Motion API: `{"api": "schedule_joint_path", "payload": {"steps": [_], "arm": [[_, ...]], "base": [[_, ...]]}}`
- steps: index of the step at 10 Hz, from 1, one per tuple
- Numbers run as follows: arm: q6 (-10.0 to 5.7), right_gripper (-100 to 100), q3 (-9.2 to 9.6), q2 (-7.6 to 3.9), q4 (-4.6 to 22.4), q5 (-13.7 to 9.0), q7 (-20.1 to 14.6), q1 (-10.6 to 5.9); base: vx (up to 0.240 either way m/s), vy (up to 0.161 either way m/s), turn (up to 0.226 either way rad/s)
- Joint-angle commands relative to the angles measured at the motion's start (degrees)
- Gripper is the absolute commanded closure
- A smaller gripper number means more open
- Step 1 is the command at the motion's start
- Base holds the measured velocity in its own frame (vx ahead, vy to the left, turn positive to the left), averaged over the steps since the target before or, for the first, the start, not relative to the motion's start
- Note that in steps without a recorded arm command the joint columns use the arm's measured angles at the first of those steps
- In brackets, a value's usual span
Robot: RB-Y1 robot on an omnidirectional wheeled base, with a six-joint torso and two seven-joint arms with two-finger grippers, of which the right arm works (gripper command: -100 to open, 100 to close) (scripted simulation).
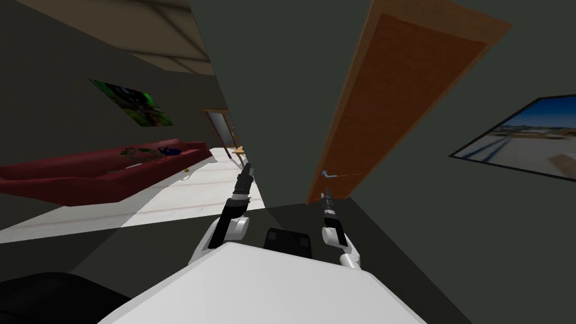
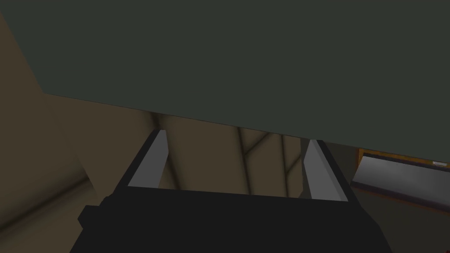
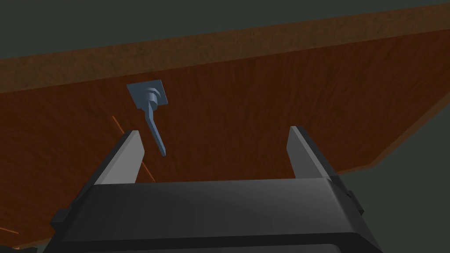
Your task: Pull the door open
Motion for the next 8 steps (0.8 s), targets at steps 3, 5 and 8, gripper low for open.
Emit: {"api": "schedule_joint_path", "payload": {"steps": [3,5,8], "arm": [[-1.30,-100,0.47,-0.42,4.6,-0.9,-0.1,-1.90],[-1.90,-100,0.70,-0.65,6.9,-1.4,-0.2,-2.90],[-2.78,-100,1.04,-1.01,10.5,-2.1,-0.3,-4.39]], "base": [[0.023,-0.140,0.137],[0.003,-0.138,0.150],[0.011,-0.134,0.134]]}}
